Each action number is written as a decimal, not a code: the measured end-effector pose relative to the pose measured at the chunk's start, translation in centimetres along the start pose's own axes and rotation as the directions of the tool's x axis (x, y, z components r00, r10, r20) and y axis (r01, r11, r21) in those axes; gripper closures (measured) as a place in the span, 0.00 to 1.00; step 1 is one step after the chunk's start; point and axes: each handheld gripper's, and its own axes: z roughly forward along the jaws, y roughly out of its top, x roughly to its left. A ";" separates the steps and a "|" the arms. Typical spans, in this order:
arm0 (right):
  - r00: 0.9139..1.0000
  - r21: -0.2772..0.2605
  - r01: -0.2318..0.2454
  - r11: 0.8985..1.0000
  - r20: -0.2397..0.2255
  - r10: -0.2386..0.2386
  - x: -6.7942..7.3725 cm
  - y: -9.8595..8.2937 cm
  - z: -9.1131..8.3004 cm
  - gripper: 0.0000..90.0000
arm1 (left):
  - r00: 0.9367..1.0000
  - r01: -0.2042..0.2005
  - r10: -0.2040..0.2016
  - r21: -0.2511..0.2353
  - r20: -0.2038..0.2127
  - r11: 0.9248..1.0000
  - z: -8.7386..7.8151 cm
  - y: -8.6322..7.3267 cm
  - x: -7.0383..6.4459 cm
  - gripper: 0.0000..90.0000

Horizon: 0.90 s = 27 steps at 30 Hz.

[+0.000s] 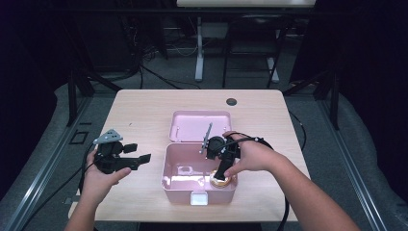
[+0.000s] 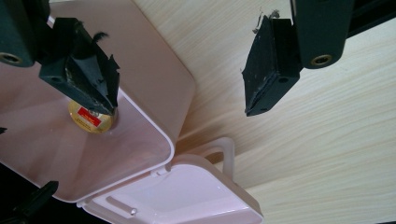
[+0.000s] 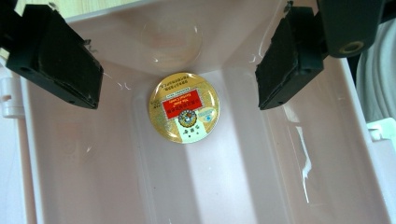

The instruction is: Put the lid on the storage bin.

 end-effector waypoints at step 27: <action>0.992 -0.172 -0.115 0.978 0.035 0.123 -1.2 -2.8 -0.5 0.40 | 0.996 -0.088 0.087 0.023 0.014 0.996 1.2 -0.1 -1.9 0.54</action>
